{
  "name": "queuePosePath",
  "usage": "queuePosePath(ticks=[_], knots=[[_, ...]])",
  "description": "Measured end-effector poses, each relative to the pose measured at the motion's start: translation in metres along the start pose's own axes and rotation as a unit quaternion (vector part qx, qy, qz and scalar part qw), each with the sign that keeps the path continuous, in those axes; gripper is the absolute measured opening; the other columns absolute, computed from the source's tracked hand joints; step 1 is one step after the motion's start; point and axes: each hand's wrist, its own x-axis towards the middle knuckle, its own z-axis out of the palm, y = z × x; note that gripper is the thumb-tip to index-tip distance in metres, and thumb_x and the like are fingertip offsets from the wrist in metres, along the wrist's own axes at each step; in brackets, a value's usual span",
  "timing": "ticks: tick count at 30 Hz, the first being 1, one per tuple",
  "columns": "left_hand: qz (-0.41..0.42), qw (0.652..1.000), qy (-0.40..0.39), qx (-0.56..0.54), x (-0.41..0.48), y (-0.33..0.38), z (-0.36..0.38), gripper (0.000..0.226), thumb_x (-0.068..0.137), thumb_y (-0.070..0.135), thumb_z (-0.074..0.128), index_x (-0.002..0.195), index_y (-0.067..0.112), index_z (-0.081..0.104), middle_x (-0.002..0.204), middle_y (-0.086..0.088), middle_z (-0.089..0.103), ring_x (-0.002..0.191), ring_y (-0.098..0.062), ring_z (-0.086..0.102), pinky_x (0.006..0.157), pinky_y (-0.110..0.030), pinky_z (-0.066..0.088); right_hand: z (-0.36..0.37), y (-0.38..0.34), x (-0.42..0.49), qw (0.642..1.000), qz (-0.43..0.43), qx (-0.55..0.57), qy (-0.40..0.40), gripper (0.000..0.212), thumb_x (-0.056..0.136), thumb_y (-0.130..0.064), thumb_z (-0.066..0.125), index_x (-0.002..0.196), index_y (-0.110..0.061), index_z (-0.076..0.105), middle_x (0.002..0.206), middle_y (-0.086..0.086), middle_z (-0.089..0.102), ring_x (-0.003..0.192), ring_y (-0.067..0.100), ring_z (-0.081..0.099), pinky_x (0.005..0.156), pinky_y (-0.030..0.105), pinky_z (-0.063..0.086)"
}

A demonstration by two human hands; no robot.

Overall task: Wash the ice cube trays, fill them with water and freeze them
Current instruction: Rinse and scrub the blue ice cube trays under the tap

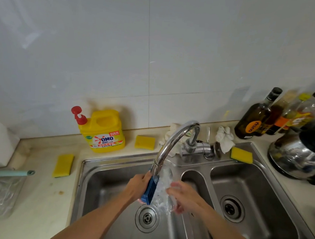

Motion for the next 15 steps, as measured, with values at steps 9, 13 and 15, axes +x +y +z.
queuePosePath(ticks=[9, 13, 15], knots=[[0.020, 0.996, 0.032, 0.077, 0.024, 0.005, 0.015, 0.043, 0.102, 0.061, 0.037, 0.089, 0.025, 0.057, 0.088, -0.006, 0.068, 0.075, -0.016, 0.065, 0.073, -0.034, 0.055, -0.038, 0.032, -0.027, 0.995, -0.014, -0.067, 0.077, 0.068, 0.082, -0.043, 0.065, 0.143, -0.020, 0.045, 0.125, -0.004, 0.061, 0.108, 0.014, 0.063, 0.090, 0.033, 0.055], [0.017, 0.983, 0.109, 0.145, 0.031, 0.004, 0.034, 0.055, 0.090, 0.077, 0.042, 0.086, 0.025, 0.058, 0.077, 0.001, 0.065, 0.069, -0.016, 0.065, 0.066, -0.031, 0.056, -0.056, 0.072, -0.047, 0.984, -0.009, -0.140, 0.113, 0.080, 0.084, -0.021, 0.073, 0.153, -0.019, 0.034, 0.134, 0.009, 0.050, 0.111, 0.020, 0.054, 0.095, 0.040, 0.055], [-0.001, 0.985, 0.138, 0.108, 0.034, 0.007, 0.038, 0.058, 0.085, 0.077, 0.052, 0.092, 0.021, 0.063, 0.079, 0.001, 0.065, 0.066, -0.013, 0.063, 0.062, -0.030, 0.052, -0.066, 0.096, -0.059, 0.969, -0.005, -0.216, 0.119, 0.090, 0.082, -0.012, 0.075, 0.156, -0.025, 0.026, 0.138, 0.003, 0.041, 0.119, 0.018, 0.048, 0.099, 0.035, 0.051]])
